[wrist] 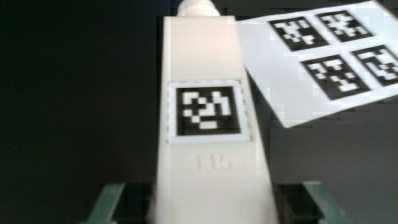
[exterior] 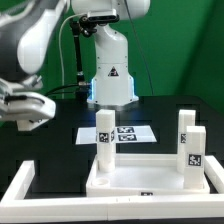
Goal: Assemble desk
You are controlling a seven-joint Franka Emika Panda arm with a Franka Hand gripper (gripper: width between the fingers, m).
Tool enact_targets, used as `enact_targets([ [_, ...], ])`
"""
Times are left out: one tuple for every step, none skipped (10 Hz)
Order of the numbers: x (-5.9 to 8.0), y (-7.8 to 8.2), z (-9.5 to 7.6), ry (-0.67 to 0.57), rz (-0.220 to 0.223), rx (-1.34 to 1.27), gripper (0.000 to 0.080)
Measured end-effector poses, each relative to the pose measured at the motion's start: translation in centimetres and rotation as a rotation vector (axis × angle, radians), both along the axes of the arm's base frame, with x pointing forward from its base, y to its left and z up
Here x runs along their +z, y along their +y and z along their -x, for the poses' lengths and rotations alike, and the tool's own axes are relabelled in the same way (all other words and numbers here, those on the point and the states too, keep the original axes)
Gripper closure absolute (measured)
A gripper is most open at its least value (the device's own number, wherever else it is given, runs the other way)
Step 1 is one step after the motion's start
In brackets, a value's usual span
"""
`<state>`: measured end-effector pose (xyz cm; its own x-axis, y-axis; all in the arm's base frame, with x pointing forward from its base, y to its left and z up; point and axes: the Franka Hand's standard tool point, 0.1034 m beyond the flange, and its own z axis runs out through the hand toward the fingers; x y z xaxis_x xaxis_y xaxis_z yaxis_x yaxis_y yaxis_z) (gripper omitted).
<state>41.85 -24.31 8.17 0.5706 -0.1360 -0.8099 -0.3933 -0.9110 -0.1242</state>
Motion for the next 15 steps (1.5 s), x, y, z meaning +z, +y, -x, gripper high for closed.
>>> enact_targets([
  [1.9,0.3,-1.5,-0.041,0.005,0.014,0.0511],
  [2.9,0.8,-1.4,-0.008,0.038,-0.037,0.0511],
  [2.3,0.0,-2.0,-0.077,0.069,-0.024,0.0509],
  [2.3,-0.2,-2.6,-0.156,0.105,-0.017,0.0509],
  [2.6,0.1,-3.3,-0.212,0.138,-0.018,0.0509],
  [3.5,1.0,-5.3,-0.29,0.175,0.002,0.0509],
  [5.5,2.4,-7.4,-0.334,0.19,0.017,0.0509],
  [7.7,3.4,-10.0,-0.411,0.213,0.047,0.0509],
  [9.0,3.7,-11.5,-0.488,0.228,0.068,0.0509],
  [8.3,3.2,-11.3,-0.536,0.255,0.06,0.0509],
  [8.1,3.0,-11.4,-0.596,0.283,0.056,0.0509],
  [8.2,2.9,-11.8,-0.661,0.313,0.054,0.0509],
  [8.3,2.9,-12.3,-0.733,0.352,0.063,0.0509],
  [8.8,4.0,-13.4,-0.794,0.373,0.092,0.0509],
  [10.0,5.7,-15.6,-0.904,0.414,0.102,0.0509],
])
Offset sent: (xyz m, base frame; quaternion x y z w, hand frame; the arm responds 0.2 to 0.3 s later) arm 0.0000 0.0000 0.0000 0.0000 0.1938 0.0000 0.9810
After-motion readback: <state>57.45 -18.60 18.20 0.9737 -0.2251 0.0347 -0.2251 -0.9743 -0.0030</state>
